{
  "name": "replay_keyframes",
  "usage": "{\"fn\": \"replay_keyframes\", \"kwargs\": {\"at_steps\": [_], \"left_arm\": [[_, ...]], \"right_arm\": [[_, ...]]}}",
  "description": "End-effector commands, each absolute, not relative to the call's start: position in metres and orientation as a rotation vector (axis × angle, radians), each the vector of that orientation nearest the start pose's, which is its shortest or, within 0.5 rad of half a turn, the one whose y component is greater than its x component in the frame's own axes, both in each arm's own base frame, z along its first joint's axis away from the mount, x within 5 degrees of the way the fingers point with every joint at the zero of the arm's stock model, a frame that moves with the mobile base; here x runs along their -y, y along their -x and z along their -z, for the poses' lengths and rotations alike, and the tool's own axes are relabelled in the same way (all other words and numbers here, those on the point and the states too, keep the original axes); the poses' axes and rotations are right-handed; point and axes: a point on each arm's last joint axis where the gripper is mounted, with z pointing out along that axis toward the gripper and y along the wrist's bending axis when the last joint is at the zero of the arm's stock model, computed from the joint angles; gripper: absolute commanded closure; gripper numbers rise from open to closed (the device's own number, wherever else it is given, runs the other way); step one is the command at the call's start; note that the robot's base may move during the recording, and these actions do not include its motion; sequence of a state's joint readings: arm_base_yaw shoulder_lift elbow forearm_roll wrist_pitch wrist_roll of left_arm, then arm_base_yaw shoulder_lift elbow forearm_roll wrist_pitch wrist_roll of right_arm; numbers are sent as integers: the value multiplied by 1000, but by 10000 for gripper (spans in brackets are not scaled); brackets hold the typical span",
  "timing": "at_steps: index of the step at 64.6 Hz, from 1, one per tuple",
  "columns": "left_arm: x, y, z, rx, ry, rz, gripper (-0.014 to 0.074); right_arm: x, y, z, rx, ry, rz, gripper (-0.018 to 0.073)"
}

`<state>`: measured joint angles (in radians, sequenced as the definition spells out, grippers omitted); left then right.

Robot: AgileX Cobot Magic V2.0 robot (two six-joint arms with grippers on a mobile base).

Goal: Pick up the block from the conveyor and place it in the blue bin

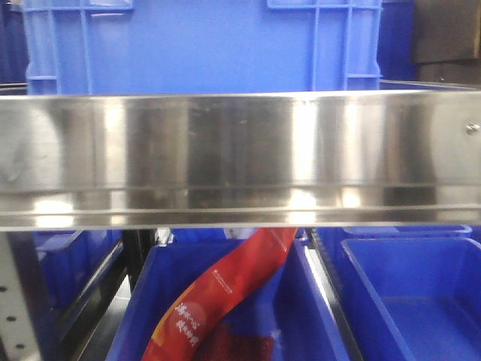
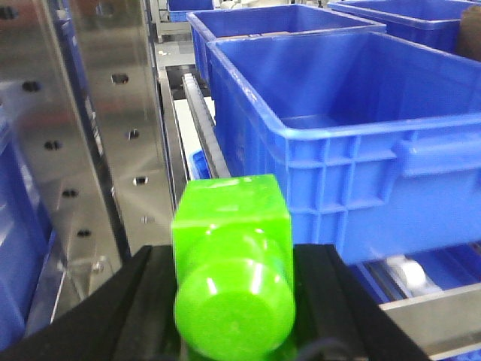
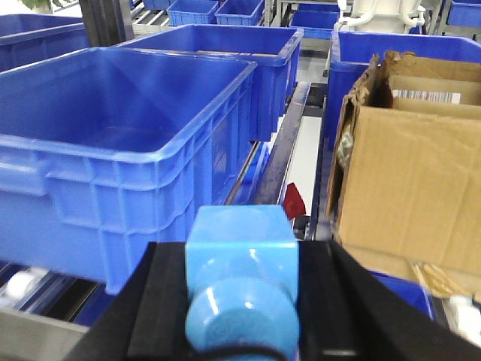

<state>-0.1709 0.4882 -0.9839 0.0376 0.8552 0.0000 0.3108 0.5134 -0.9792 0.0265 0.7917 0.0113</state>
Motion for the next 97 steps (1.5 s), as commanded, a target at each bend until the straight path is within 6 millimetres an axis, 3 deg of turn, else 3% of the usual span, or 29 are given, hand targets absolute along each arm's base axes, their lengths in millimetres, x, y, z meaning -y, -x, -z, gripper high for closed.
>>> {"fn": "replay_keyframes", "kwargs": {"at_steps": [1, 97], "left_arm": [[7, -52, -425, -1813, -153, 90, 707], [8, -54, -430, -1776, -165, 89, 707]], "right_arm": [[-21, -59, -427, -1775, 269, -259, 715], [-21, -58, -430, -1763, 267, -270, 715]]}}
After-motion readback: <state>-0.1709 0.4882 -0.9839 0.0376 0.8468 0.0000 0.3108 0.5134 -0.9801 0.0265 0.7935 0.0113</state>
